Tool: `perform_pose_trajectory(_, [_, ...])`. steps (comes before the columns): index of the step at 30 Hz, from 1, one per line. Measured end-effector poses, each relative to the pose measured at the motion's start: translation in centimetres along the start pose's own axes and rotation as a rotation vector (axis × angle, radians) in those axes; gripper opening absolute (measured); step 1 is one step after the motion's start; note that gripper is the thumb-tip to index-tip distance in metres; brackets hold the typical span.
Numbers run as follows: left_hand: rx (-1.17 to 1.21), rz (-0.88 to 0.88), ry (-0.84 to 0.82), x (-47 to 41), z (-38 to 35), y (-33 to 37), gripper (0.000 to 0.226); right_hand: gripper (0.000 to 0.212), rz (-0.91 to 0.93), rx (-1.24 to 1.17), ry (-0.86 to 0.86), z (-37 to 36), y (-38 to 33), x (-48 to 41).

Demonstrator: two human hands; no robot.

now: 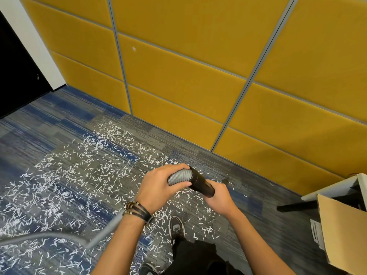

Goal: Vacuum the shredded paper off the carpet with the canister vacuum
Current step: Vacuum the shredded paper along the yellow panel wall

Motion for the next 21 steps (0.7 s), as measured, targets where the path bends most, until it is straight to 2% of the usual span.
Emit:
perform_pose_trajectory(7, [0.086, -0.041, -0.045, 2.1, -0.3, 0.0, 0.056, 0.019, 0.006, -0.024, -0.008, -1.0, 0.0, 2.8])
perform_pose_trajectory(10, [0.062, -0.048, 0.024, 2.8, -0.1, 0.3, 0.058, 0.029, -0.02, -0.011, 0.016, -0.4, -0.5, 2.9])
perform_pose_trajectory(13, [0.062, -0.05, 0.063, 2.9, 0.8, 0.7, 0.058, 0.029, -0.009, -0.017, 0.031, -0.3, -1.5, 2.6])
perform_pose_trajectory(21, [0.105, -0.058, -0.006, 3.7, 2.0, -0.2, 0.058, 0.02, 0.021, -0.034, -0.01, -2.0, -2.2, 3.5])
Point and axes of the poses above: each hand's wrist, its own x-axis away from the middle knuckle, its own z-axis out of the back of the hand, y = z × x, the point moved 4 cm from there along -x, towards the middle knuckle, and after that the axes turned 7 degrees about -y, right-handed, at the moved point
